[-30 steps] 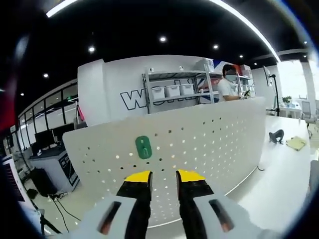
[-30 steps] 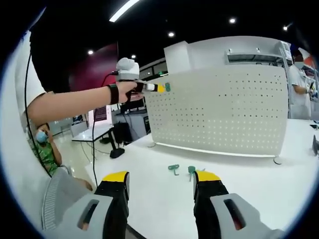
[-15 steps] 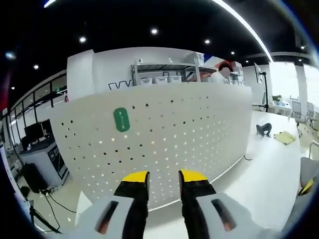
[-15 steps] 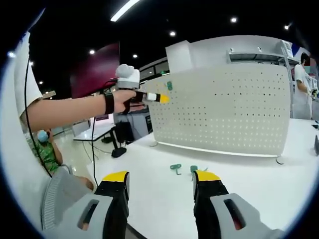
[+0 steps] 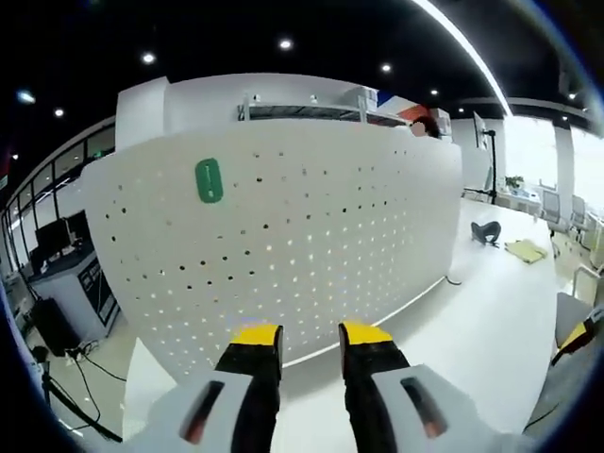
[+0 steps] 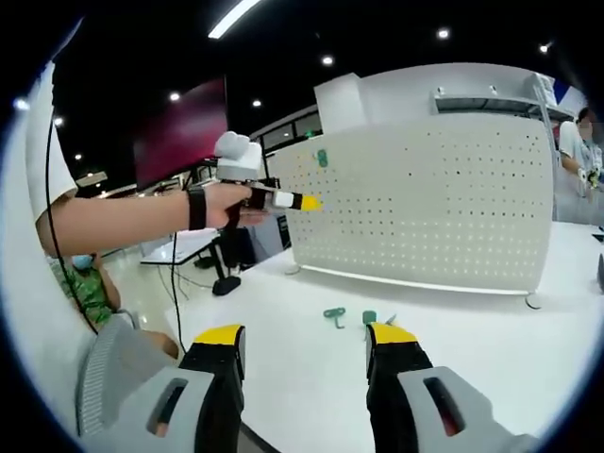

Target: Insert the hook assembly into the mounting plate slot until the hook locks in place.

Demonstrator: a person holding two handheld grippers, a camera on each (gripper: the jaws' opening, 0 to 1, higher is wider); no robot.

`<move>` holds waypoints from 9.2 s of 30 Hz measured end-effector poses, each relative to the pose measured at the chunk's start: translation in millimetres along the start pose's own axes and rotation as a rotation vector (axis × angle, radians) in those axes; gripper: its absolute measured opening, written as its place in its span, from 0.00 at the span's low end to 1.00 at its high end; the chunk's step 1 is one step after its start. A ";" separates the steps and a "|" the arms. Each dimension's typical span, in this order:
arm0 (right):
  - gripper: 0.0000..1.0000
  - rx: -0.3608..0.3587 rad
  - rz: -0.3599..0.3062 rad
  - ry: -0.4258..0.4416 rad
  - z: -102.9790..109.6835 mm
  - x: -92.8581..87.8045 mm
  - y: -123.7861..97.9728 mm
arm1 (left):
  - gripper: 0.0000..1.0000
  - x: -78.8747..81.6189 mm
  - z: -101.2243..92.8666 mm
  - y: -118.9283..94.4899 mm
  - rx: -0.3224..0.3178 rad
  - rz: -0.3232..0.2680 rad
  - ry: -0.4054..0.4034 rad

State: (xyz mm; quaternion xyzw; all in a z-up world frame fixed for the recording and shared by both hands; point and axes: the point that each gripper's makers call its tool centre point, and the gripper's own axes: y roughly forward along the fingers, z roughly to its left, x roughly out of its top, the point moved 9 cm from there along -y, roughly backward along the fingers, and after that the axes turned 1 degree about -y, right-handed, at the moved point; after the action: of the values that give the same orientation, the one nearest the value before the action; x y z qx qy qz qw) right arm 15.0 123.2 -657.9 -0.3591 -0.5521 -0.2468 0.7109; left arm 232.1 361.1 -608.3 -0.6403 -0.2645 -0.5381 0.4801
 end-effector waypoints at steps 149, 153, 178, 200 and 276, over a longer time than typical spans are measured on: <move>0.49 -0.041 0.051 0.057 -1.9 -10.0 5.1 | 0.04 -135.2 -44.1 33.8 -0.314 0.381 0.065; 0.49 -0.021 0.050 0.046 0.4 -7.2 6.5 | 0.04 -130.4 -44.8 24.2 -0.301 0.348 0.036; 0.47 0.116 0.027 0.026 16.5 0.7 21.1 | 0.04 -130.6 -58.5 -51.9 -0.208 0.211 -0.139; 0.46 0.203 0.037 0.015 22.8 5.7 25.1 | 0.04 -119.3 -79.4 -89.8 -0.216 0.107 -0.167; 0.04 0.126 -0.084 0.337 50.0 17.5 33.0 | 0.04 -93.6 -107.8 -140.1 -0.479 -0.167 -0.154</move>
State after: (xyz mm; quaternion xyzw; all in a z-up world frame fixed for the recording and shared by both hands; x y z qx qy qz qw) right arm 14.1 183.6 -642.3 -0.2441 -0.4540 -0.2977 0.8035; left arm 39.0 336.8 -654.6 -0.7507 -0.2169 -0.5729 0.2474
